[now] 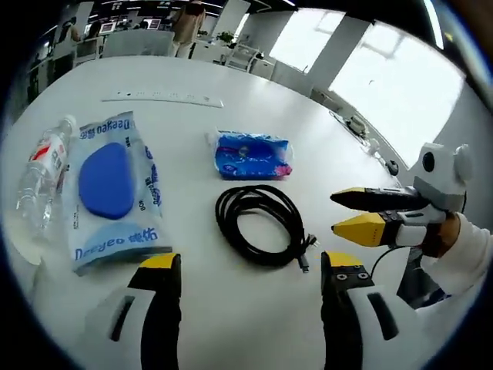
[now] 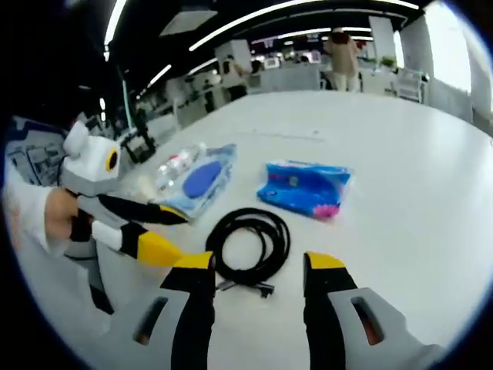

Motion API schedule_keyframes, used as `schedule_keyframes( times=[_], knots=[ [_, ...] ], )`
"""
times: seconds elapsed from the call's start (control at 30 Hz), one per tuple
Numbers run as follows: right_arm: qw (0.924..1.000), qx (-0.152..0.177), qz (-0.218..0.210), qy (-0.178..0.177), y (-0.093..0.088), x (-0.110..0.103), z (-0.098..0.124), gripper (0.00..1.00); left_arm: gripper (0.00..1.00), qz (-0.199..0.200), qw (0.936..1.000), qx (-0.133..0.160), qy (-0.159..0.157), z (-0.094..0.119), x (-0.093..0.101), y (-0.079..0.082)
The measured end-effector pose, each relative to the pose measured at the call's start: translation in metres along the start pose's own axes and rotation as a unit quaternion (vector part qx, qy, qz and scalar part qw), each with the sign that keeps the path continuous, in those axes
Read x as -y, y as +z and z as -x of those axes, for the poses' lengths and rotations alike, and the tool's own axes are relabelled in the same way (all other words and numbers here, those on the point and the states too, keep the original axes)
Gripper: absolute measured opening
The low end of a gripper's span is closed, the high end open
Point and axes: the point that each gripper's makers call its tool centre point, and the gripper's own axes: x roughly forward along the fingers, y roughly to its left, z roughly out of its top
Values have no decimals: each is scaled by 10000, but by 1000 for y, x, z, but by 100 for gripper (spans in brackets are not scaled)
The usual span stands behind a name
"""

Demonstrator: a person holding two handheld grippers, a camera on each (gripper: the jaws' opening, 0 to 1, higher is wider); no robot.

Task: Arrange the tabletop items into an orderly group along one side of the table until the central work area is clear of visible clutter.

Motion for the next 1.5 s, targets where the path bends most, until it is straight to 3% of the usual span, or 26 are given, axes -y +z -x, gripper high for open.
schedule_keyframes(
  times=[0.2,0.4,0.73,1.0,1.13,1.5],
  knots=[
    [9997,154,-182,-11,0,-7,13,47,75,36,9999,130,4,10,-1,2],
    [9991,217,-369,28,-3,-14,18,45,66,79,9999,146,16,19,-5,0],
    [9991,245,-330,58,0,-20,20,45,65,291,9988,391,65,29,-14,4],
    [9980,88,-612,137,-6,-24,21,45,65,310,9982,507,78,33,-18,4],
    [9978,-1,-637,162,-10,-26,20,46,67,605,9962,621,40,36,-22,5],
    [9975,-145,-643,263,-13,-31,17,45,66,614,9957,673,154,41,-31,6]
  ],
)
